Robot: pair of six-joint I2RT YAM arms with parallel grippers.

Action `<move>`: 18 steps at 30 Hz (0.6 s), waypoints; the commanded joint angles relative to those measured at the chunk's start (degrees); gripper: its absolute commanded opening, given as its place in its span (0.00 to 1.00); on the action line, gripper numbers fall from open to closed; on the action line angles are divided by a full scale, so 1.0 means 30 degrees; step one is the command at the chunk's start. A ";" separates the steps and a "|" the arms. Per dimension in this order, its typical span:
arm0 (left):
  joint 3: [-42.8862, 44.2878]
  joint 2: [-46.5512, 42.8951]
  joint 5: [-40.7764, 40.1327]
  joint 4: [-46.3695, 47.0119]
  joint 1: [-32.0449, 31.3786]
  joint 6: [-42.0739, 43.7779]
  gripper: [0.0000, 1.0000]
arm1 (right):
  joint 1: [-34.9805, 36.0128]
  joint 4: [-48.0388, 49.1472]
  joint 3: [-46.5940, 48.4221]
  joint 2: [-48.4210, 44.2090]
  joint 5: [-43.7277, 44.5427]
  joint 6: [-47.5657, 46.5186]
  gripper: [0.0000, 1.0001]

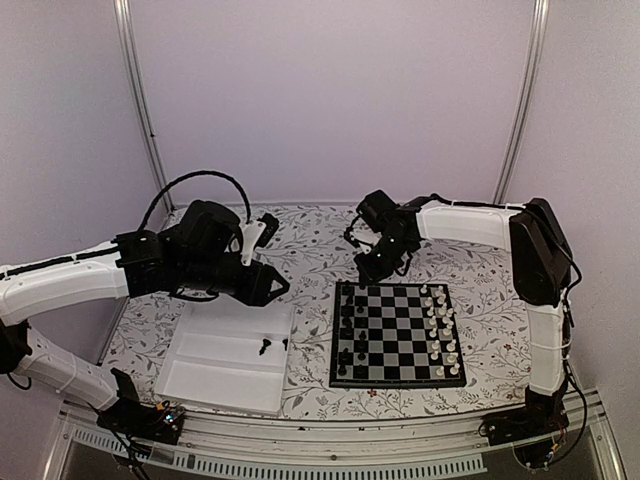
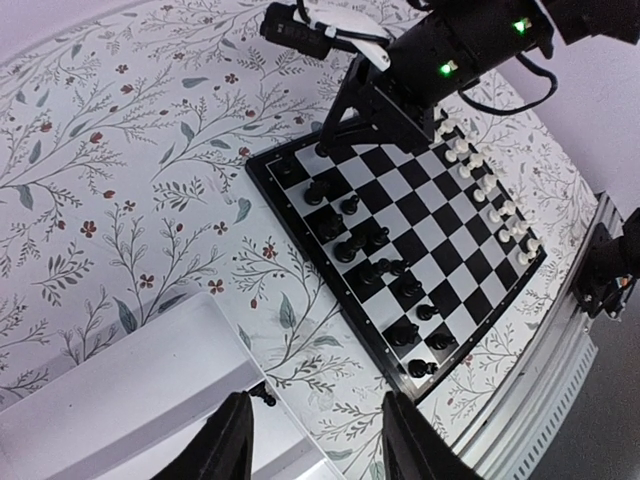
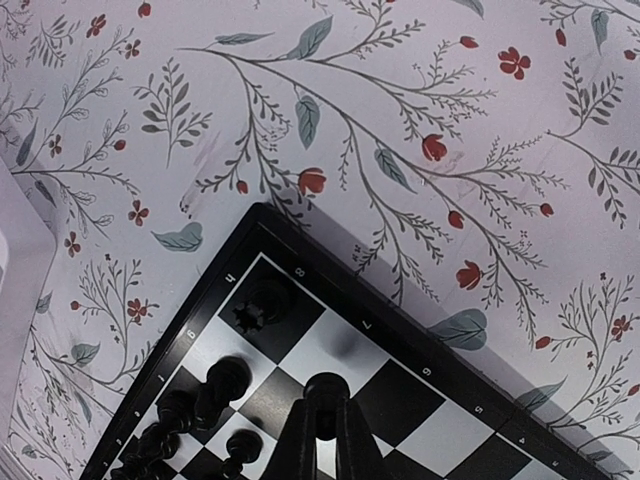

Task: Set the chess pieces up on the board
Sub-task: Place the chess piece on the chessboard.

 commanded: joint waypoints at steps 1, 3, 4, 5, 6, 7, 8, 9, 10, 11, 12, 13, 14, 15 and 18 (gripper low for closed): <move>-0.0086 -0.0132 -0.0152 -0.0442 -0.0200 -0.0035 0.47 | -0.0130 0.0476 -0.0012 0.0606 -0.0412 -0.0078 0.06; -0.0098 -0.0174 -0.0161 -0.0474 -0.0200 -0.0028 0.47 | -0.0124 0.0548 -0.0019 0.0727 -0.0423 -0.0063 0.06; -0.0111 -0.0189 -0.0157 -0.0474 -0.0200 -0.0036 0.47 | -0.0119 0.0585 -0.0019 0.0770 -0.0423 -0.0062 0.06; -0.0113 -0.0176 -0.0152 -0.0474 -0.0200 -0.0045 0.47 | -0.0123 0.0619 -0.0019 0.0834 -0.0445 -0.0040 0.06; -0.0135 -0.0163 -0.0152 -0.0485 -0.0222 -0.0046 0.47 | -0.0123 0.0637 -0.0004 0.0874 -0.0466 -0.0035 0.06; -0.0142 -0.0136 -0.0126 -0.0476 -0.0203 -0.0046 0.47 | -0.0123 0.0640 -0.0017 0.0916 -0.0480 -0.0059 0.07; -0.0143 -0.0111 -0.0123 -0.0475 -0.0200 -0.0086 0.47 | -0.0123 0.0640 -0.0019 0.0946 -0.0481 -0.0061 0.07; -0.0121 -0.0082 -0.0101 -0.0474 -0.0207 -0.0091 0.47 | -0.0123 0.0647 -0.0019 0.1009 -0.0481 -0.0062 0.07; -0.0114 -0.0053 -0.0094 -0.0482 -0.0201 -0.0077 0.47 | -0.0123 0.0641 -0.0044 0.1064 -0.0481 -0.0084 0.08; -0.0091 -0.0023 -0.0101 -0.0483 -0.0200 -0.0075 0.47 | -0.0130 0.0618 -0.0048 0.1098 -0.0478 -0.0091 0.08; -0.0085 -0.0016 -0.0069 -0.0490 -0.0200 -0.0104 0.47 | -0.0124 0.0623 -0.0081 0.1116 -0.0481 -0.0069 0.10; -0.0099 -0.0015 -0.0065 -0.0484 -0.0200 -0.0108 0.47 | -0.0123 0.0634 -0.0078 0.1128 -0.0481 -0.0086 0.11; -0.0108 0.0000 -0.0064 -0.0472 -0.0218 -0.0112 0.47 | -0.0130 0.0632 -0.0092 0.1109 -0.0456 -0.0076 0.13; -0.0113 0.0012 -0.0057 -0.0467 -0.0202 -0.0131 0.47 | -0.0124 0.0646 -0.0079 0.1104 -0.0434 -0.0066 0.14; -0.0168 0.0029 0.0038 -0.0489 -0.0202 -0.0163 0.47 | -0.0130 0.0520 0.0042 0.0974 -0.0450 -0.0022 0.21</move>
